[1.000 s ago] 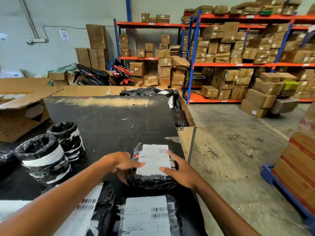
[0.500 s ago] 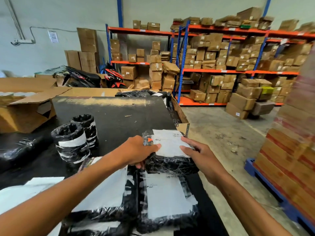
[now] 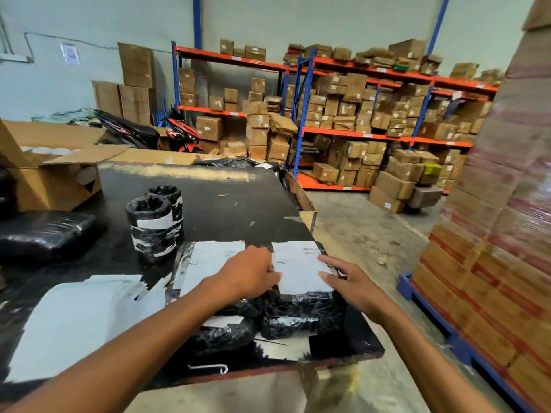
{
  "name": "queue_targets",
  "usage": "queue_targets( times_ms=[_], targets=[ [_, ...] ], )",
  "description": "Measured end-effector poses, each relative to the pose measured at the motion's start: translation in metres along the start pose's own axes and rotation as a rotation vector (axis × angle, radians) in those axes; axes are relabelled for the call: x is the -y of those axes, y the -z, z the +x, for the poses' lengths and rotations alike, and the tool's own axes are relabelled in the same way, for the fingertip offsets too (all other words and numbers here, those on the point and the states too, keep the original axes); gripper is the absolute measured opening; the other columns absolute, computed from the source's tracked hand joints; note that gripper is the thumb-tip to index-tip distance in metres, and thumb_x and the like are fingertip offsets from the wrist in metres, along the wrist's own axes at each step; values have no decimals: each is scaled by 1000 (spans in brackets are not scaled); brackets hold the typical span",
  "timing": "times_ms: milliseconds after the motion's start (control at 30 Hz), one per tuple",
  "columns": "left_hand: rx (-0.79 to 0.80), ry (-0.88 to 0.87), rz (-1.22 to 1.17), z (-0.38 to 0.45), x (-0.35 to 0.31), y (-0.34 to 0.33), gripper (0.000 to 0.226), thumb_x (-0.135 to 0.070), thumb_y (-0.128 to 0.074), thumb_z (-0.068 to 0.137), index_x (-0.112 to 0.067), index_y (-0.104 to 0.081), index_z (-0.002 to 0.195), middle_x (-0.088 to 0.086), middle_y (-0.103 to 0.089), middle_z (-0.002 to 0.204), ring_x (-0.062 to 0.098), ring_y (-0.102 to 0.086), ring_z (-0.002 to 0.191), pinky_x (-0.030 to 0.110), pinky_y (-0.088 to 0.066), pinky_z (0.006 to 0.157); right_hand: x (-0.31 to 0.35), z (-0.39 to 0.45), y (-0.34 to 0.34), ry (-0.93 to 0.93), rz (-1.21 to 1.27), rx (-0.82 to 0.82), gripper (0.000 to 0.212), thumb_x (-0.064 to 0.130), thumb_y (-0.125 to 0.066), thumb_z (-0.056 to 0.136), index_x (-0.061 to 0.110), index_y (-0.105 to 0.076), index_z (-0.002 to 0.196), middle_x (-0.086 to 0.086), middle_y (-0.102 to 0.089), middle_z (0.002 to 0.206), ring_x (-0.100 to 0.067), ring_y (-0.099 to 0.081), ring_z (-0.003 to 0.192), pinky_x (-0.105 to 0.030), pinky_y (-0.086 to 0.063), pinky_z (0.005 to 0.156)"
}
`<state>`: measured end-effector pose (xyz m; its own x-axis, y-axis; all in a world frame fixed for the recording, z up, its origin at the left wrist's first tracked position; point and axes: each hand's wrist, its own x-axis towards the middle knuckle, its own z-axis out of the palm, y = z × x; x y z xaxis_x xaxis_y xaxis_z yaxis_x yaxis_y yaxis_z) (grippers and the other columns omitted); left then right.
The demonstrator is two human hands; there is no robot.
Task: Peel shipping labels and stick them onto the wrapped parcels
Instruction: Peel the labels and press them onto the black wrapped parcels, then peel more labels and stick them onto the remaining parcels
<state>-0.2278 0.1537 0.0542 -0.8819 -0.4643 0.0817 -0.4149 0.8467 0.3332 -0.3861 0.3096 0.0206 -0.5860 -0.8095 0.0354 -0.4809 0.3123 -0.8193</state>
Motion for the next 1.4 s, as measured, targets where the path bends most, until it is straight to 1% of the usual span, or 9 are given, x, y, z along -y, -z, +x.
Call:
queue_targets(
  times_ms=[200, 433, 600, 733, 900, 1033, 1133, 1267, 1400],
  targets=[
    [-348, 19, -417, -47, 41, 26, 19, -27, -60, 91, -12, -71, 86, 2, -61, 53, 7, -48, 44, 18, -40, 50, 64, 18, -45, 250, -176, -282, 26, 16, -58, 92, 13, -66, 116, -5, -56, 135, -20, -48, 128, -30, -35, 103],
    [-530, 489, -259, -116, 174, 26, 10, -25, -64, 86, -16, -67, 84, 2, -64, 71, 23, -63, 74, 33, -49, 68, 168, 25, -177, 490, 3, 78, 25, 10, -54, 93, 8, -67, 115, -4, -68, 112, -13, -61, 98, -16, -47, 84],
    [-552, 760, -58, -165, 248, 13, 30, -37, -61, 88, -7, -61, 89, 12, -63, 93, 34, -58, 95, 38, -41, 73, 182, 28, -271, 344, -265, 384, 34, 18, -46, 94, 8, -56, 125, -18, -58, 129, -35, -56, 116, -35, -47, 94],
    [-628, 809, -282, -166, 261, 0, 40, -39, -69, 83, -2, -60, 69, 9, -59, 66, 27, -52, 66, 34, -30, 54, 166, 25, -294, 290, -439, 370, 38, 18, -43, 95, 6, -46, 131, -17, -46, 141, -32, -44, 129, -35, -38, 104],
    [-810, 816, -476, -160, 264, -1, 29, -31, -80, 75, -5, -67, 75, 9, -66, 72, 24, -57, 68, 30, -37, 56, 157, 23, -300, 377, -485, 426, 60, 16, -39, 98, 13, -11, 151, -15, -30, 154, -30, -35, 138, -36, -33, 107],
    [-827, 835, -532, -157, 262, 0, 26, -25, -81, 74, -5, -66, 82, 5, -62, 74, 19, -55, 68, 25, -37, 51, 150, 22, -296, 324, -363, 470, 78, 1, -33, 94, 23, 16, 150, -24, -45, 139, -33, -54, 110, -29, -38, 85],
    [-859, 825, -581, -160, 267, 0, 27, -23, -80, 75, -2, -65, 84, 8, -62, 75, 20, -53, 67, 24, -38, 52, 145, 24, -291, 283, -338, 443, 80, -2, -35, 91, 20, 14, 151, -13, -42, 136, -30, -39, 135, -26, -32, 92],
    [-889, 769, -672, -162, 265, 3, 24, -17, -79, 76, 0, -61, 80, 8, -57, 71, 20, -48, 63, 28, -36, 53, 147, 24, -297, 231, -426, 418, 79, -10, -32, 89, 14, 8, 152, -16, 5, 161, -29, -3, 149, -33, -11, 118],
    [-932, 682, -820, -164, 260, 15, 20, -14, -75, 81, 1, -63, 72, 6, -57, 65, 21, -50, 64, 29, -40, 59, 155, 30, -298, 200, -342, 281, 58, -6, -32, 89, 3, -24, 146, -16, -18, 156, -32, -18, 145, -33, -19, 115]
  ],
)
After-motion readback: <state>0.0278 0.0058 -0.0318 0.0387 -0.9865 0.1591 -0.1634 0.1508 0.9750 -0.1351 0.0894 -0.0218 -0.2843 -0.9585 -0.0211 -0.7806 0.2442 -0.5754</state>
